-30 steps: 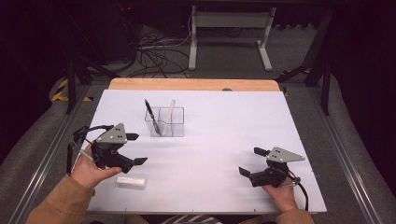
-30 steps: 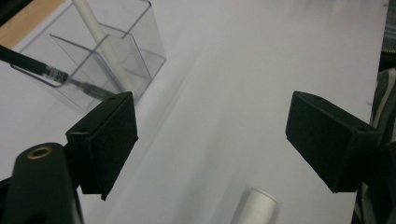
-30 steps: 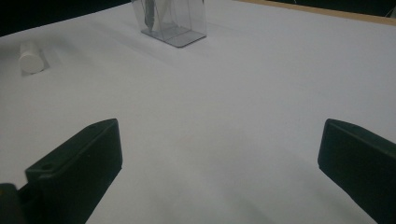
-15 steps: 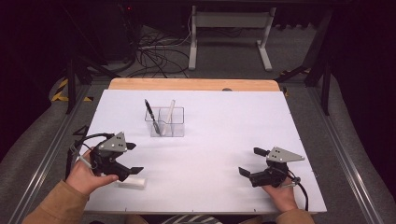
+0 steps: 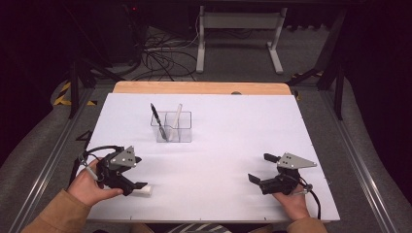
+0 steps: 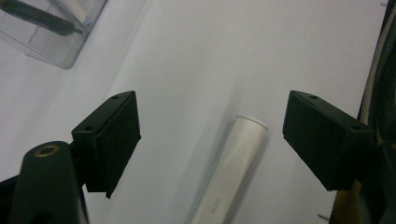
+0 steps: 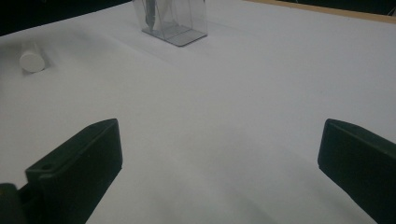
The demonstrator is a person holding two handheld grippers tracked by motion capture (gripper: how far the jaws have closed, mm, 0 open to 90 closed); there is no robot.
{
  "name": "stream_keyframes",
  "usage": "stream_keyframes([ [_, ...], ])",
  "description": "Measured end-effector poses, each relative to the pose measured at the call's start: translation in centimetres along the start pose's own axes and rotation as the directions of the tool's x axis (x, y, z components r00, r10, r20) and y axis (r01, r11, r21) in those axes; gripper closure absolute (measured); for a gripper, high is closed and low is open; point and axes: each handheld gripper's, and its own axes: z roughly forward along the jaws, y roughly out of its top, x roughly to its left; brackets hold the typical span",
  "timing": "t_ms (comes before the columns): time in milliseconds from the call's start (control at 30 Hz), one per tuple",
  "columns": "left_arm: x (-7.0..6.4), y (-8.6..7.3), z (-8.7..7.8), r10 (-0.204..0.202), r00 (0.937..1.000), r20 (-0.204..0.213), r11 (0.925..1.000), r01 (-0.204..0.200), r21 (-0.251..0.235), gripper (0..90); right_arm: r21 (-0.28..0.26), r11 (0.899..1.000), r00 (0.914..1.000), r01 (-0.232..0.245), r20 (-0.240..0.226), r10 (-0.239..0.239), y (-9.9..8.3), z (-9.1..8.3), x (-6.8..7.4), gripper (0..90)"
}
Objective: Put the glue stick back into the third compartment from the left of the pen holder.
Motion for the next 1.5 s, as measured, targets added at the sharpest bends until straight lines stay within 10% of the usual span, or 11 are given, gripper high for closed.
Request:
stream_keyframes([
  [300, -0.6, 0.0, 1.1, 0.063, 0.9959, 0.065, 0.9943, -0.068, 0.082, 22.4, 0.001, 1.000, 1.0000, 0.001, -0.003, -0.001, 0.0, 0.0, 0.0, 0.5],
  [733, -0.4, -0.8, 2.1, 0.036, 0.9910, 0.129, 0.9842, -0.057, 0.167, 31.2, 0.003, 1.000, 1.0000, 0.000, -0.005, 0.000, 0.0, 0.0, 0.0, 0.5],
  [1500, -0.7, -1.1, 4.1, 0.123, 0.9810, 0.150, 0.9548, -0.158, 0.251, 57.8, 0.002, 1.000, 1.0000, 0.001, -0.010, -0.001, 0.0, 0.1, 0.1, 0.5],
])
